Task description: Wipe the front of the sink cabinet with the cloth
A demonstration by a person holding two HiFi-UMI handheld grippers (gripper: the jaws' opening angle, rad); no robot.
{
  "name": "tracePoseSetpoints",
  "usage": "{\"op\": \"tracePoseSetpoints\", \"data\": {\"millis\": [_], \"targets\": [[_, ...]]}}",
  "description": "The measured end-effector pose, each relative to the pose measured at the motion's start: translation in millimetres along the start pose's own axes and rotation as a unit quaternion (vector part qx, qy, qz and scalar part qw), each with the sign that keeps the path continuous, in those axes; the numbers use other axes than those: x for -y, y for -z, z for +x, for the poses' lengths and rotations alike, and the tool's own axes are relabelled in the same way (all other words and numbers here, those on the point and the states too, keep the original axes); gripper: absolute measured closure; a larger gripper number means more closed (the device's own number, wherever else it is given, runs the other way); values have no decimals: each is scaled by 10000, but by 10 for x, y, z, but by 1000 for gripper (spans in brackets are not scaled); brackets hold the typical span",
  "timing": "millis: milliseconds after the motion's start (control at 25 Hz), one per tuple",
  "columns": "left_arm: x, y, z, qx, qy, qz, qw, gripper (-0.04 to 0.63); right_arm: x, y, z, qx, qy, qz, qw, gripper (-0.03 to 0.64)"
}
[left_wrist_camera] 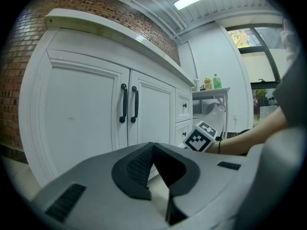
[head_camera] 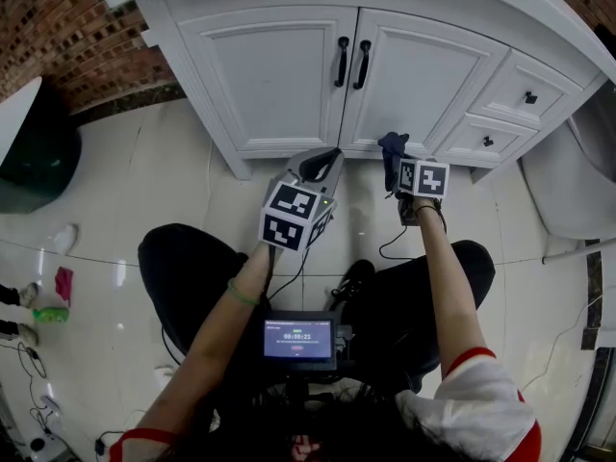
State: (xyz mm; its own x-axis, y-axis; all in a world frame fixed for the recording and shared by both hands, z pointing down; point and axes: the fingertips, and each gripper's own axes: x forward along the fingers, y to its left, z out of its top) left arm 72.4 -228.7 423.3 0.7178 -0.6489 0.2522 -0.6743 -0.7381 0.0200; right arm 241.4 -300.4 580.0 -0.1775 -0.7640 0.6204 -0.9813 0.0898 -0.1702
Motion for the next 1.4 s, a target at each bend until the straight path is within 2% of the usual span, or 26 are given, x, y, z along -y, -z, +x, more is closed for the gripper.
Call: {"op": "tracePoseSetpoints", "data": {"millis": [320, 640, 960, 1200, 1400], "targets": [[31, -67, -624, 192, -333, 13, 9993, 575, -1101, -233, -923, 1027, -959, -40, 9901, 555], [223, -76, -1148, 423, -477, -2, 9980, 575, -1986, -100, -1720, 1677, -1509, -202, 9740, 555], [564, 51, -1475, 528, -621, -44, 9967, 575, -2236, 179, -2211, 2075, -1751, 67, 9624, 555], [524, 222, -1468, 508, -680, -356, 9958, 575, -2325, 440, -2162, 1963, -1835, 186, 9630, 555], [618, 363, -1439, 441, -603, -443, 9962, 575, -2315, 601, -2114, 1821, -1737, 18, 9678, 555]]}}
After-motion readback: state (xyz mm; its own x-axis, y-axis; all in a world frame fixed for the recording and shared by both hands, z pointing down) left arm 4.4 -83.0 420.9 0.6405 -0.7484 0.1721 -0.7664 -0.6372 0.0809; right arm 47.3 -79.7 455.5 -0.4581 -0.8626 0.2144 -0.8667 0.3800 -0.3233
